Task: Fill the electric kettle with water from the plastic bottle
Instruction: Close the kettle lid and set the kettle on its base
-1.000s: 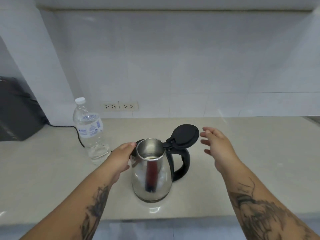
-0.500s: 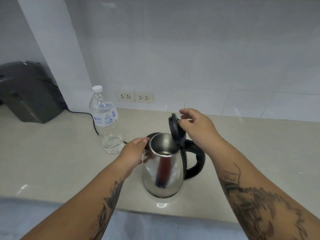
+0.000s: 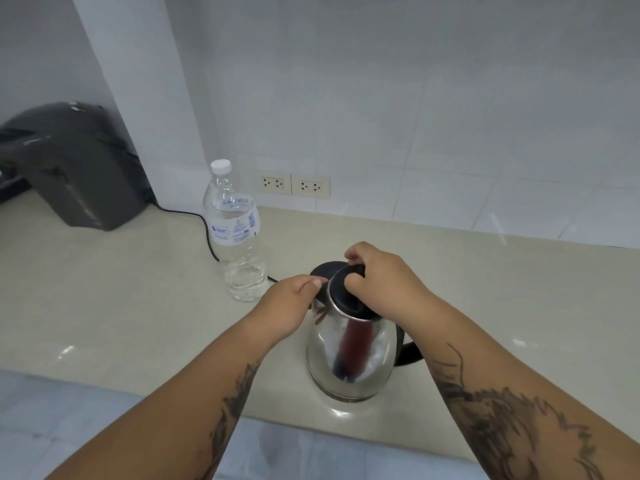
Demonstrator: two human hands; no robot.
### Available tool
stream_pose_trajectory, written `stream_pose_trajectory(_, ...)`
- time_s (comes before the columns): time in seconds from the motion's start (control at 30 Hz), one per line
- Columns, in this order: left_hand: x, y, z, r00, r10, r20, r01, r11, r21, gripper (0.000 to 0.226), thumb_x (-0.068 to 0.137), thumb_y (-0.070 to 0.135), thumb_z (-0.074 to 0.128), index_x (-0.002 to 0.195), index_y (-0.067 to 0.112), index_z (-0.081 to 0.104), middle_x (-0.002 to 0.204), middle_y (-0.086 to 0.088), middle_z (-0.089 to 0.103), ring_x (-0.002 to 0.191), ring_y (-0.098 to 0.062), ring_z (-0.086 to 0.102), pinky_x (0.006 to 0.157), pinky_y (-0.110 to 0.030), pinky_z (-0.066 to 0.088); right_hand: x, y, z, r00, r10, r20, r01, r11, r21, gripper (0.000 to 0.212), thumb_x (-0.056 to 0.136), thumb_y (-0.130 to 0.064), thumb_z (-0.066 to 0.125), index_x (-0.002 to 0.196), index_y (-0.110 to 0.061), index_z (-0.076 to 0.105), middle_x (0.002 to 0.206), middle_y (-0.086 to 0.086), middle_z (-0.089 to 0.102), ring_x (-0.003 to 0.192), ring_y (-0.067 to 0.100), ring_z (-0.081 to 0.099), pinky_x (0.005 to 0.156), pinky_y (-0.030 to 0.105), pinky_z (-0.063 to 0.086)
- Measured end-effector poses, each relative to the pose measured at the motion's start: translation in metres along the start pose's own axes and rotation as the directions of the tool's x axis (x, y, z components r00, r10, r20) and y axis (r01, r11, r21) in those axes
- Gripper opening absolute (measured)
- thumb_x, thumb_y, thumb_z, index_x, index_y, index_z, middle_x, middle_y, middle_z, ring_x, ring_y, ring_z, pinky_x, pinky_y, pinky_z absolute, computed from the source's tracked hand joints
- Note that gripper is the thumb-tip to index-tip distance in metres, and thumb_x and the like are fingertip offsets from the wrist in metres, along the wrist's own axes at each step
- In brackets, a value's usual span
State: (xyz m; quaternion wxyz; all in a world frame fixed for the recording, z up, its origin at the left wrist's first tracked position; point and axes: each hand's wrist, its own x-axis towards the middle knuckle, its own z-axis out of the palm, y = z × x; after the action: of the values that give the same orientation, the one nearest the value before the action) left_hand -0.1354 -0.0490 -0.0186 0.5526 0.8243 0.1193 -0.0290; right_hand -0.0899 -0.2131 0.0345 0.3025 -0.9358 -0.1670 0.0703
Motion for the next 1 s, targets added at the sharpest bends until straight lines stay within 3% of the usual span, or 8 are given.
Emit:
stream_pose_trajectory(0.1,-0.001,-0.003,0.002,1.0,0.007,-0.019,-0.007,1.0,-0.006,0.033,0.1,0.034,0.042,0.117,0.031,0.07,0.11,0.005,0.072,0.108,-0.014,0.064,0.095,-0.037,0.048,0.0,0.004,-0.005,1.0,0.017,0.007,-0.017,0.998,0.064,0.047,0.084,-0.035,0.063,0.128,-0.023,0.054,0.126,-0.002,0.062,0.112,0.019,0.058,0.094,0.032,0.046)
stream_pose_trajectory(0.23,-0.008,-0.009,0.01,0.997,-0.051,-0.053,0.041,0.985,-0.166,0.038,0.098,0.044,0.044,0.104,0.017,0.071,0.099,0.002,0.071,0.097,-0.015,0.063,0.094,-0.039,0.048,-0.012,0.028,-0.03,0.991,0.048,-0.125,-0.001,0.936,0.353,0.038,0.089,-0.044,0.061,0.122,-0.026,0.06,0.118,-0.01,0.063,0.11,0.008,0.057,0.086,0.017,0.04)
stream_pose_trajectory(0.3,-0.011,-0.014,0.016,0.995,-0.103,-0.021,0.094,0.962,-0.255,0.042,0.097,0.051,0.04,0.102,0.022,0.07,0.101,0.006,0.07,0.098,-0.009,0.062,0.091,-0.034,0.047,-0.023,0.053,-0.032,0.966,0.155,-0.209,-0.038,0.879,0.475,0.028,0.095,-0.044,0.05,0.111,-0.026,0.065,0.111,-0.009,0.067,0.107,0.009,0.06,0.088,0.02,0.041)
stream_pose_trajectory(0.37,-0.013,-0.016,0.025,0.988,-0.15,0.034,0.153,0.924,-0.351,0.042,0.098,0.055,0.032,0.106,0.034,0.068,0.104,0.011,0.068,0.102,-0.004,0.06,0.092,-0.031,0.046,-0.035,0.079,-0.02,0.933,0.296,-0.206,-0.134,0.814,0.565,0.039,0.098,-0.047,0.038,0.099,-0.023,0.068,0.103,-0.004,0.07,0.102,0.012,0.062,0.088,0.027,0.045)
stream_pose_trajectory(0.47,-0.01,-0.014,0.037,0.982,-0.179,0.055,0.185,0.884,-0.428,0.044,0.098,0.059,0.022,0.109,0.044,0.062,0.101,0.023,0.063,0.098,0.006,0.054,0.098,-0.024,0.035,-0.044,0.098,0.008,0.893,0.423,-0.153,-0.243,0.739,0.629,0.058,0.101,-0.049,0.024,0.09,-0.015,0.071,0.09,0.003,0.072,0.089,0.014,0.063,0.073,0.023,0.042)
stream_pose_trajectory(0.63,-0.004,-0.011,0.043,0.985,-0.173,0.0,0.153,0.87,-0.469,0.053,0.099,0.057,0.019,0.102,0.041,0.069,0.087,0.027,0.073,0.082,0.018,0.06,0.064,-0.005,0.041,-0.043,0.097,0.025,0.876,0.389,-0.284,-0.125,0.753,0.647,0.066,0.102,-0.046,0.018,0.075,-0.005,0.062,0.064,0.009,0.059,0.062,0.021,0.052,0.062,0.033,0.037)
stream_pose_trajectory(0.83,0.016,-0.007,0.026,0.986,-0.162,0.025,0.154,0.856,-0.494,0.056,0.099,0.055,0.021,0.097,0.034,0.073,0.081,0.018,0.077,0.092,0.004,0.065,0.072,-0.017,0.043,-0.02,0.084,0.013,0.852,0.405,-0.332,-0.101,0.749,0.655,0.071,0.102,-0.048,0.018,0.067,-0.001,0.057,0.058,0.011,0.056,0.057,0.022,0.045,0.056,0.034,0.031)
stream_pose_trajectory(1.0,0.055,0.018,0.001,0.998,-0.061,-0.022,0.045,0.896,-0.441,0.054,0.1,0.057,0.022,0.105,0.034,0.071,0.089,0.016,0.077,0.09,0.006,0.065,0.076,-0.02,0.042,0.023,0.069,-0.009,0.827,0.446,-0.344,-0.052,0.669,0.741,0.072,0.098,-0.057,0.023,0.056,-0.011,0.059,0.052,0.008,0.056,0.059,0.025,0.049,0.065,0.038,0.034)
